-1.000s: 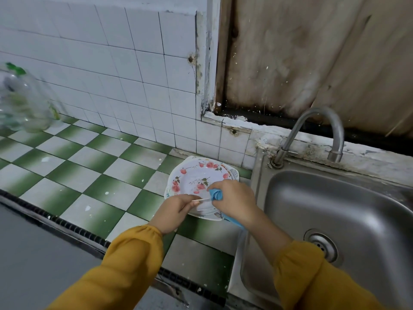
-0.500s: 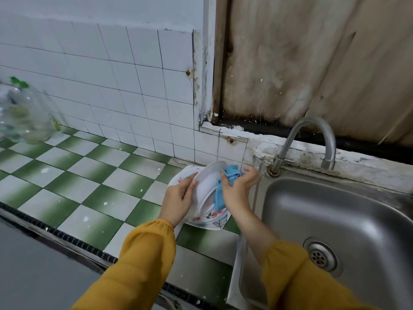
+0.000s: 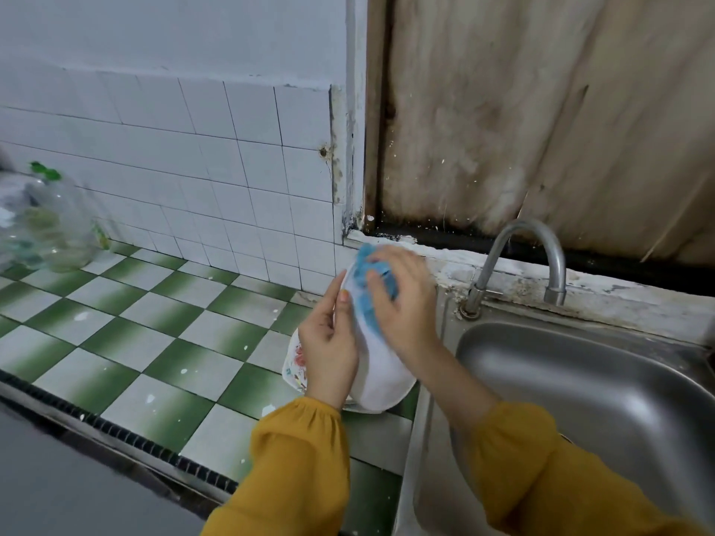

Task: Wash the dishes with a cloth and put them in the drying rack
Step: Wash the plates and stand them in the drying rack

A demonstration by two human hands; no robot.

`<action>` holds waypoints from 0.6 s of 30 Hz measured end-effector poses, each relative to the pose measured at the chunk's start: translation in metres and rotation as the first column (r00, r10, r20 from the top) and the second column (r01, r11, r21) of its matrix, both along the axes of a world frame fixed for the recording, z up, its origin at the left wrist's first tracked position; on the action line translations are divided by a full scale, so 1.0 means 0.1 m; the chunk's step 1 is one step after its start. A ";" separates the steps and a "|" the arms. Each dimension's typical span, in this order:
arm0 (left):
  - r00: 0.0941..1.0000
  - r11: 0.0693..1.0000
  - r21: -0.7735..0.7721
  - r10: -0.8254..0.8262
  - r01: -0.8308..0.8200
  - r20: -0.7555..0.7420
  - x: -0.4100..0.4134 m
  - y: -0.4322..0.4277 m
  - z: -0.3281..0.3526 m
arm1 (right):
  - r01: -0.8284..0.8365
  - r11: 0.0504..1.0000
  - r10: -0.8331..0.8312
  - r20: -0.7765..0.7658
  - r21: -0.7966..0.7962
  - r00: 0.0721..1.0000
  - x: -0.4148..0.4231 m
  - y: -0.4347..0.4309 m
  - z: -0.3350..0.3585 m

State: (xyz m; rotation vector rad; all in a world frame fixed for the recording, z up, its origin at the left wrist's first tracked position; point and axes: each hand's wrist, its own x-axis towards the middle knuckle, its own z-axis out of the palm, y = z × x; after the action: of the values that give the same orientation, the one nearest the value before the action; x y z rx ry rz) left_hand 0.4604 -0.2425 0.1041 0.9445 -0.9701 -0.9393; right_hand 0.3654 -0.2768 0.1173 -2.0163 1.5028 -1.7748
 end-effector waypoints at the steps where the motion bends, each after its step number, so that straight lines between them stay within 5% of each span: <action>1: 1.000 1.000 0.004 -0.006 0.006 -0.026 -0.01 0.00 0.01 | -0.086 0.993 0.074 -0.144 -0.083 0.987 0.03 0.10 -0.03; 3: 0.998 1.000 0.009 -0.025 0.026 -0.065 -0.04 0.08 0.03 | -0.110 0.988 0.081 -0.235 -0.111 0.969 -0.09 0.16 -0.03; 5: 0.997 0.999 0.000 -0.043 0.043 -0.062 -0.11 0.21 0.04 | 0.026 0.999 -0.028 0.043 0.041 0.999 -0.32 0.13 0.05; 7: 0.996 0.998 -0.016 -0.065 0.064 -0.054 -0.22 0.37 0.07 | 0.130 0.964 -0.208 0.353 0.231 0.912 -0.56 0.09 0.16; 8: 0.996 0.997 -0.026 -0.074 0.073 -0.052 -0.27 0.43 0.09 | 0.158 0.947 -0.257 0.370 0.278 0.893 -0.61 0.14 0.19; 11: 0.992 0.995 -0.040 -0.098 0.096 -0.074 -0.38 0.53 0.15 | 0.159 0.984 -0.160 0.006 0.084 0.987 -0.51 0.53 0.14; 14: 0.987 0.993 -0.048 -0.111 0.107 -0.113 -0.44 0.60 0.13 | 0.018 0.999 -0.033 -0.322 -0.048 0.946 -0.51 0.85 0.05; 15: 0.984 0.992 -0.050 -0.125 0.120 -0.130 -0.45 0.63 0.13 | 0.049 0.998 -0.058 -0.272 -0.043 0.961 -0.57 0.85 0.09; 18: 0.977 0.986 -0.058 -0.160 0.153 -0.142 -0.54 0.73 0.16 | 0.225 0.964 -0.251 0.202 0.143 0.947 -0.85 0.73 0.28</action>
State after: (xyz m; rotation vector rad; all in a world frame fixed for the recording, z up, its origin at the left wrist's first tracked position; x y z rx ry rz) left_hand 0.4069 -0.1697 0.1204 0.7566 -0.9472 -1.0987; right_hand 0.2801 -0.2040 0.1450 -1.5816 1.7932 -1.8663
